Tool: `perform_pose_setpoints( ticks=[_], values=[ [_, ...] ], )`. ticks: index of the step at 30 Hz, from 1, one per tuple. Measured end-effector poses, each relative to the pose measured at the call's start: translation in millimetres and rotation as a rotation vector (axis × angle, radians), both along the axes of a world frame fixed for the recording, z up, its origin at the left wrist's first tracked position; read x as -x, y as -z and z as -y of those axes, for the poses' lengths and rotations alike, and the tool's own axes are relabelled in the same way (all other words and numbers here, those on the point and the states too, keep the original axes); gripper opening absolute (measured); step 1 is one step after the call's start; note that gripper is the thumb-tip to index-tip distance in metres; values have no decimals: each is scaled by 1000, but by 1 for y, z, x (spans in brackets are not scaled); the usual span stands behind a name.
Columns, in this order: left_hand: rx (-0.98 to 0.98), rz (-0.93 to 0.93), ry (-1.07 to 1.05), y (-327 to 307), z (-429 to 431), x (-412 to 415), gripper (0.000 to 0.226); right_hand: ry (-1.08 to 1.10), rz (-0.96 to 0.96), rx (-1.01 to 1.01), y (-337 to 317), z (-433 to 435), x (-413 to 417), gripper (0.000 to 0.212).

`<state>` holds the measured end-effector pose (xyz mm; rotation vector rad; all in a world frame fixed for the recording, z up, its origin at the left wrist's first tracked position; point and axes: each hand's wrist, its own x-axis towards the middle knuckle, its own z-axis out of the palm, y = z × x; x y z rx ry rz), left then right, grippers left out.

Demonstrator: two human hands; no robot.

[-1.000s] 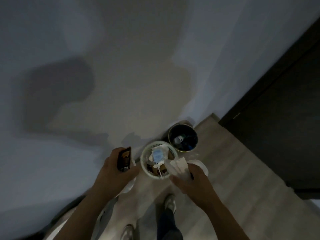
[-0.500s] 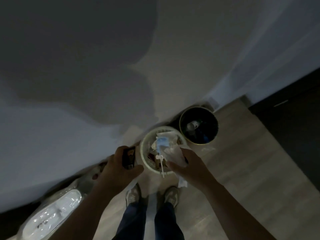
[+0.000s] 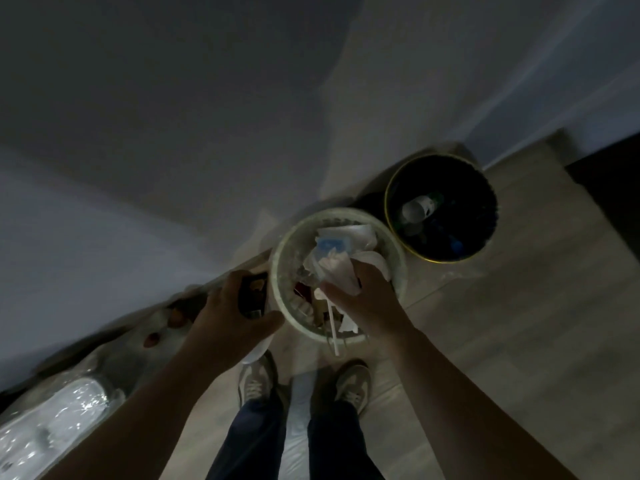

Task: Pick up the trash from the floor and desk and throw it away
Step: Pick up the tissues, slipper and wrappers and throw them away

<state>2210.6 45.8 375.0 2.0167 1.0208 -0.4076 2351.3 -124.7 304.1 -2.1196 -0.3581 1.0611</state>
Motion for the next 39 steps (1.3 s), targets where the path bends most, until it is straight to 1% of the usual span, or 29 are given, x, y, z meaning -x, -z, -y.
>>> perform_pose_setpoints(
  ticks=[2, 4, 7, 9, 12, 15, 18, 19, 22, 24, 27, 31, 34, 36, 38, 39],
  values=[
    [-20, -16, -14, 14, -3, -2, 58, -21, 0, 48, 22, -4, 6, 61],
    [-34, -31, -21, 26, -7, -3, 59, -1, -46, 51, 39, -5, 11, 59],
    [-35, -40, -23, 38, -15, -3, 60, 15, -130, 126, 57, -9, 14, 67],
    [-22, -50, -27, 46, -20, -4, 63, 21, -147, 163, 68, -12, 13, 64],
    [-24, -70, -33, 58, -25, -5, 65, -2, -178, 226, 82, -15, 14, 70],
    [-42, -90, -26, 65, -26, -6, 68, -13, -163, 225, 92, -18, 22, 64],
    [-67, -102, -11, 67, -24, -7, 67, 15, -149, 212, 96, -23, 27, 63],
    [-66, -100, -5, 68, -23, -8, 67, 6, -153, 212, 96, -26, 28, 67],
    [-55, -91, 21, 69, -22, -10, 68, -26, -226, 206, 92, -31, 28, 91],
    [-46, -83, 22, 68, -21, -13, 69, -51, -215, 197, 88, -29, 26, 94],
    [-8, -92, 13, 69, -21, -19, 75, -55, -135, 221, 81, -19, 23, 88],
    [-28, -114, 80, 68, -16, -32, 70, 33, 11, 225, 68, 2, 17, 71],
    [-26, -102, 165, 65, -8, -49, 69, 83, -2, 276, 57, 21, 11, 65],
    [-36, -81, 233, 63, -2, -63, 69, 88, 0, 281, 51, 34, 7, 57],
    [-23, -88, 288, 64, 4, -79, 76, 102, 16, 281, 46, 46, 4, 46],
    [-22, -98, 311, 65, 7, -86, 80, 113, 24, 288, 43, 51, 3, 44]
  ],
)
